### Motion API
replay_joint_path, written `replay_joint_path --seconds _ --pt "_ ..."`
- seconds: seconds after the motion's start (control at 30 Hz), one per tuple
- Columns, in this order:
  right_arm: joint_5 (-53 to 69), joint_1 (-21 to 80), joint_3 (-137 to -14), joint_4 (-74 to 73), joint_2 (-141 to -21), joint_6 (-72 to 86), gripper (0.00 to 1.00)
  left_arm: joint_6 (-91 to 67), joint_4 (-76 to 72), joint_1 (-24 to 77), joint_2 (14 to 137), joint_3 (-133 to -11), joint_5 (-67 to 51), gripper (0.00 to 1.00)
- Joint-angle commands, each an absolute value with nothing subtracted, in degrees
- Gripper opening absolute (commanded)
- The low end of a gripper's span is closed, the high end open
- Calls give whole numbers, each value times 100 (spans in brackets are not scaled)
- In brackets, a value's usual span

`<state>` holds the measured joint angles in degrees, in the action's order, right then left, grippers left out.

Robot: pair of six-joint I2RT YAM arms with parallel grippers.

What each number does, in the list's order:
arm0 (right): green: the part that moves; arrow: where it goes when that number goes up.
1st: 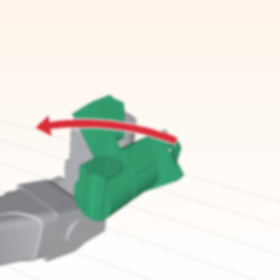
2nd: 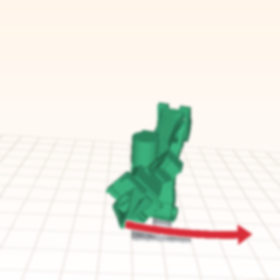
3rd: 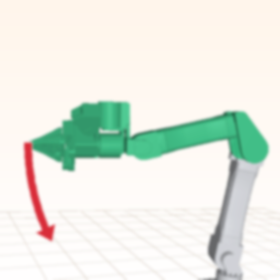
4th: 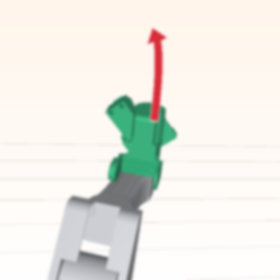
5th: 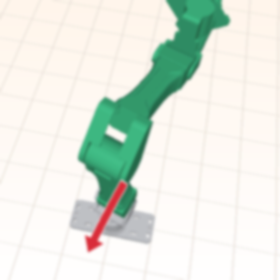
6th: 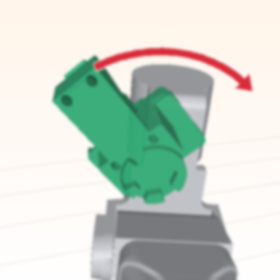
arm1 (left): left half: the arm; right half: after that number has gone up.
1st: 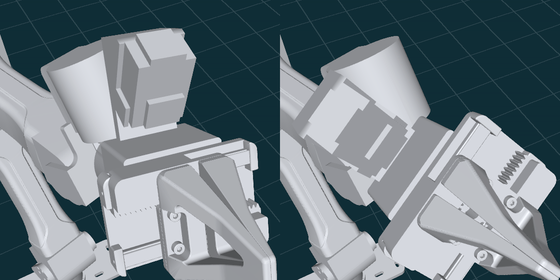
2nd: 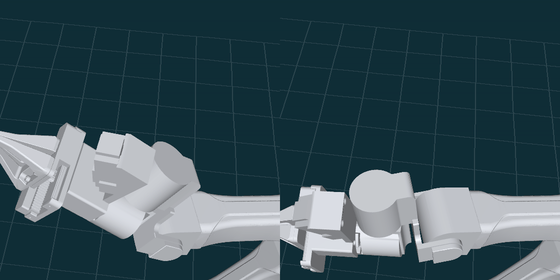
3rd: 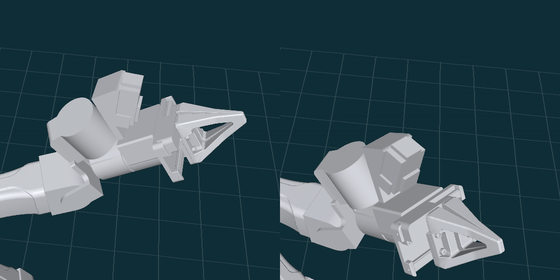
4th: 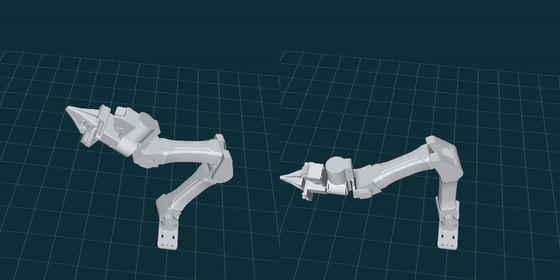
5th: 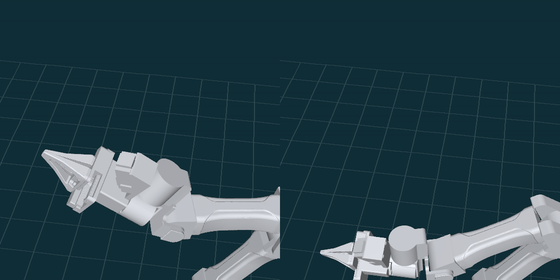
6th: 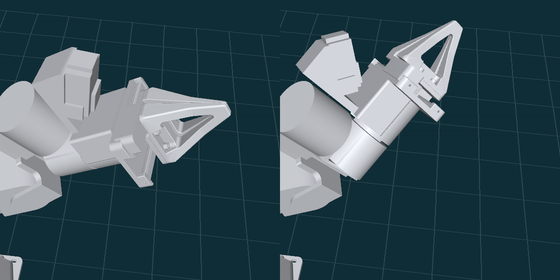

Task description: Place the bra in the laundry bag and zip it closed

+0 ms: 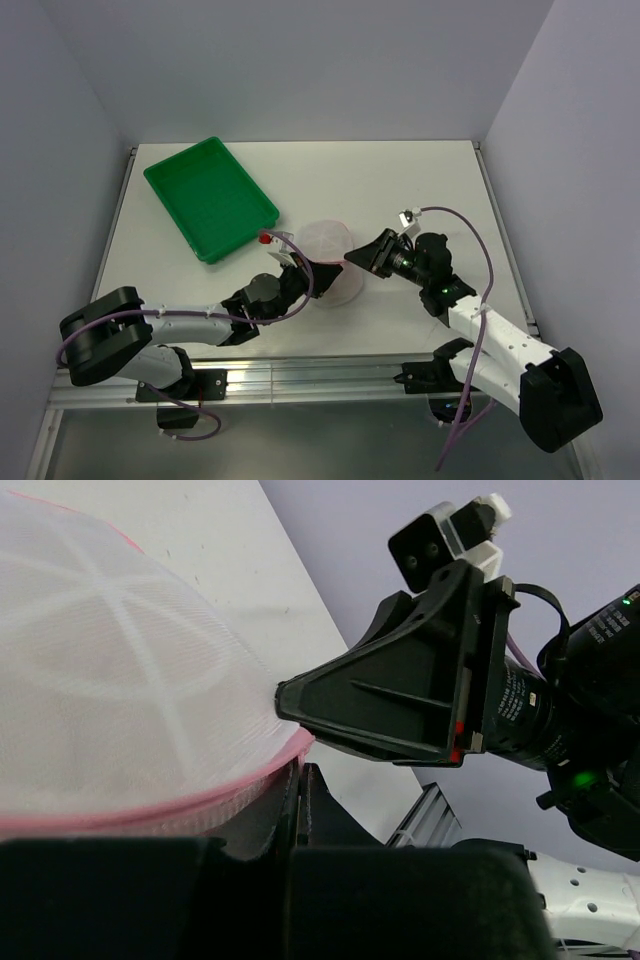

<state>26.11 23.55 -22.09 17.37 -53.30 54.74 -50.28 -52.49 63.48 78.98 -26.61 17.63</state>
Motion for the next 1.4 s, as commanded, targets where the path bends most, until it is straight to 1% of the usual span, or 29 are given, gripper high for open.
replay_joint_path --seconds 0.0,0.07,0.1,0.17,0.3,0.37,0.6,0.7,0.83,0.93,0.97,1.0,1.03,1.07,1.1,1.17,1.23,1.33,1.37 --pt "2549 2399 -2250 2224 -5388 5608 26 -5019 -5581 6390 7858 -2725 1617 0" --pt "2540 2399 -2302 2285 -5467 5581 15 -4992 -5485 6390 7788 -2690 1661 0" --pt "2523 2399 -2320 2294 -5484 5581 6 -4983 -5423 6390 7752 -2655 1687 0" --pt "2461 2399 -2399 2189 -5546 5432 0 -4931 -5221 6390 7595 -2584 1740 0" --pt "2198 2338 -2548 1969 -5686 5037 0 -4755 -4668 6381 7173 -2391 2055 0" --pt "2145 2129 -2602 1925 -5765 4852 0 -4659 -4257 6381 6858 -2312 2179 0" --pt "2733 1241 -2988 2241 -6407 4369 0 -4500 -3123 6363 5890 -1969 2856 0" --pt "2820 1143 -3216 2355 -6758 4245 0 -4491 -2744 6363 5468 -1846 3137 0" --pt "3286 1160 -3532 2961 -7417 4473 0 -4395 -2672 6363 5212 -1775 3261 0" --pt "3340 1186 -3884 2691 -7673 4509 0 -4333 -2864 6398 5343 -1854 3173 0" --pt "3322 1221 -3963 2533 -7673 4457 2 -4333 -2978 6451 5483 -1889 3155 0" --pt "3140 1274 -4086 2314 -7568 4256 22 -4324 -3110 6460 5571 -1907 3112 0" --pt "2990 1396 -4130 1824 -7489 4132 40 -4316 -3416 6477 5668 -1933 3094 0" --pt "2840 1458 -4166 1558 -7366 4009 71 -4324 -3584 6486 5869 -2003 3059 0" --pt "2543 1529 -4157 1303 -7061 3799 78 -4376 -3760 6486 5967 -2047 2980 0" --pt "2208 1722 -4009 827 -6673 3709 80 -4368 -4382 6486 6327 -2222 2875 0" --pt "2048 1845 -3579 756 -6014 3875 79 -4394 -4613 6486 6738 -2407 2708 0" --pt "2145 2205 -3060 729 -5345 4218 74 -4386 -5000 6513 7196 -2750 2470 0" --pt "2118 2441 -2937 764 -5213 4323 67 -4403 -5062 6539 7285 -2794 2435 0"
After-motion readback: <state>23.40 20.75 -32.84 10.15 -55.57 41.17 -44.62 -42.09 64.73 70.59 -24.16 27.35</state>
